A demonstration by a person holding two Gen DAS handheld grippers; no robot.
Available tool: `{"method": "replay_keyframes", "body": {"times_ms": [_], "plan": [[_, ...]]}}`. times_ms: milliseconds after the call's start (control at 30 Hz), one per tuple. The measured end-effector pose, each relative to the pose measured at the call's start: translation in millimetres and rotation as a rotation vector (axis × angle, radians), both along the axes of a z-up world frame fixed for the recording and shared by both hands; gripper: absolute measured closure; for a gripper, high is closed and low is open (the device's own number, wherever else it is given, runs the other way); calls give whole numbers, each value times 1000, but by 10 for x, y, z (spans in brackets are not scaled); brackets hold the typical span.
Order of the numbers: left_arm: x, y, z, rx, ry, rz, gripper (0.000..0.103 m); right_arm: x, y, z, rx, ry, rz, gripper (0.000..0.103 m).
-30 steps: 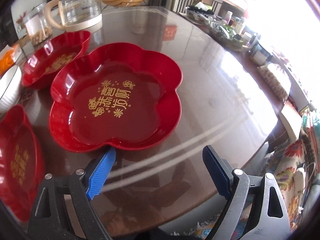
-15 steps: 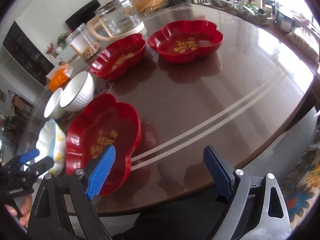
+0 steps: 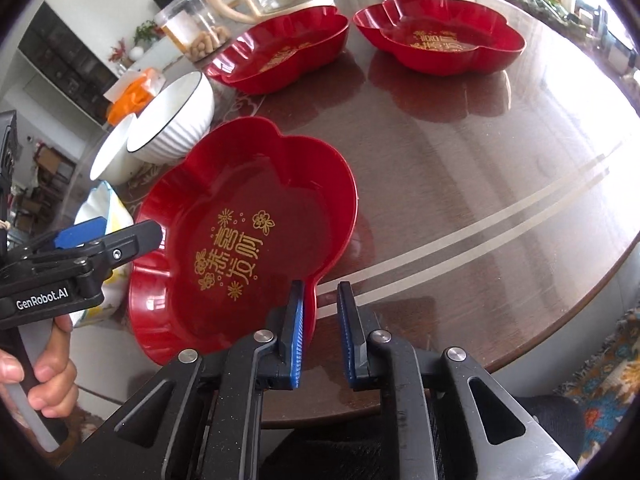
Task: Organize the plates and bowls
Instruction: 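Close the right gripper on the red plate rim while the left gripper grips it too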
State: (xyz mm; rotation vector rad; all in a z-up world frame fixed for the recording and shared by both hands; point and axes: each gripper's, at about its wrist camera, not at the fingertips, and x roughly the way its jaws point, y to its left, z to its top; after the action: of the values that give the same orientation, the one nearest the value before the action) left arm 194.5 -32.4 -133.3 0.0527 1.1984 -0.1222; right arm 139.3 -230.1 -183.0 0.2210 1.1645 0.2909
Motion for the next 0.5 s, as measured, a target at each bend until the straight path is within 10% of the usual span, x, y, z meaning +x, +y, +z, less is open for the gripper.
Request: {"method": "replay_keyframes", "body": {"times_ms": [233, 500], "plan": [[-89, -66, 418, 1, -120, -137, 9, -11, -208, -12, 68, 24, -49, 95], [-53, -435, -66, 24, 35, -226, 9, -69, -463, 33, 1, 1, -136, 95]]}}
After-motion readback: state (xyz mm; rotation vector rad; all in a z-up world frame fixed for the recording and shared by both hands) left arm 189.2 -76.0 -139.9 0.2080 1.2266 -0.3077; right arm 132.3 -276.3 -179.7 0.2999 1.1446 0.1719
